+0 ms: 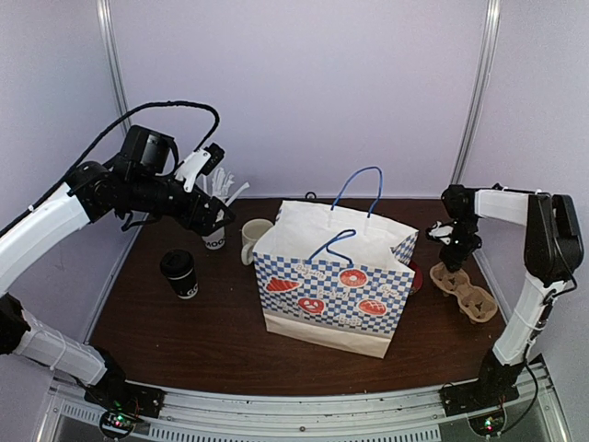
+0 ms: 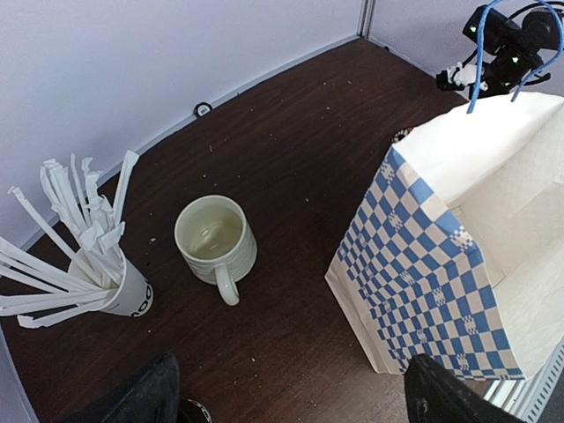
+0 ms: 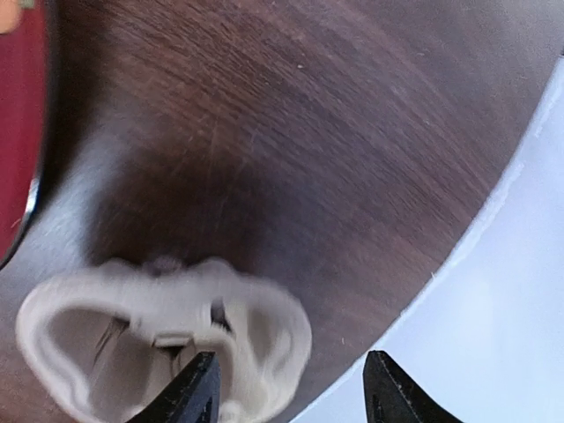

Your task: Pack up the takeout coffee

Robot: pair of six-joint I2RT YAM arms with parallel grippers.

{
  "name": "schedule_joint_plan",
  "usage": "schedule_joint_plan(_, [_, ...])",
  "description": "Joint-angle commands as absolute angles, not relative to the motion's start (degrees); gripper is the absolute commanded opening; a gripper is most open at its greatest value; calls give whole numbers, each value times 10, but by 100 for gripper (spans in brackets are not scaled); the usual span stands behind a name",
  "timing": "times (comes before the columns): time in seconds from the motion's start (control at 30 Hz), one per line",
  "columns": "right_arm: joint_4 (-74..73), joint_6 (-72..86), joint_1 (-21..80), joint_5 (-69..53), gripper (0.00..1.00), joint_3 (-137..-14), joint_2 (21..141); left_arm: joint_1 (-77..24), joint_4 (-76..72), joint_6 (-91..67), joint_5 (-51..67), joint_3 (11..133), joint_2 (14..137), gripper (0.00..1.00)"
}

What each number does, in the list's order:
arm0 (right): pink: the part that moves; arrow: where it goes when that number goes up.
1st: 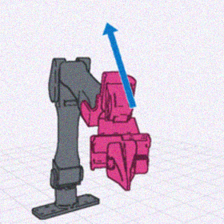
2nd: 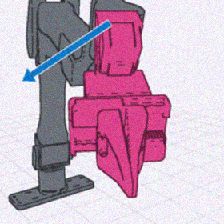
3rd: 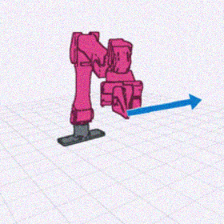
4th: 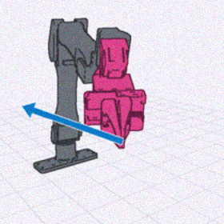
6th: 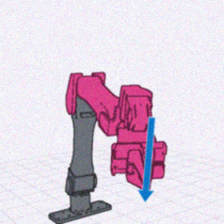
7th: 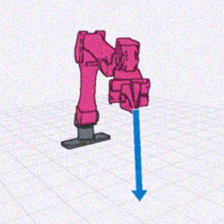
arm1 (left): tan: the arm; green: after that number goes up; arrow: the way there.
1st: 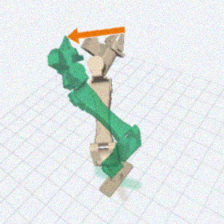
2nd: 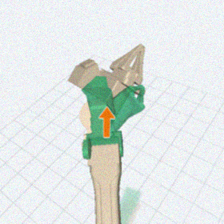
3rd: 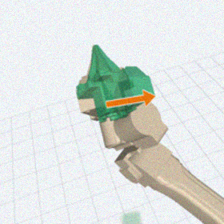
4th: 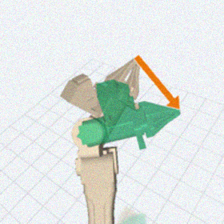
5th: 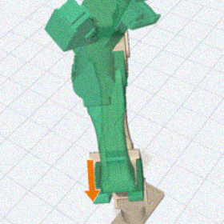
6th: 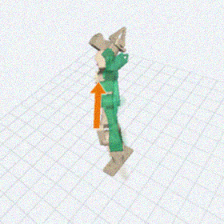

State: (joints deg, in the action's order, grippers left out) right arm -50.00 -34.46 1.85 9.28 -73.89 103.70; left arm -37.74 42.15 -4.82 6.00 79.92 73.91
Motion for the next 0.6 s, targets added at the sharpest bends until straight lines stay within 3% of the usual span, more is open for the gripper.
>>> schedule_joint_plan(0.0, [-573,-330,14,54,59,-731,944,-381,418,-54,57,808,726,93])
schedule_joint_plan(0.23, [-637,-352,-24,-57,53,-673,873,-381,376,-58,64,788,719,98])
schedule_joint_plan(0.57, [-603,-358,-34,-72,51,-606,875,-381,377,-65,95,792,737,98])
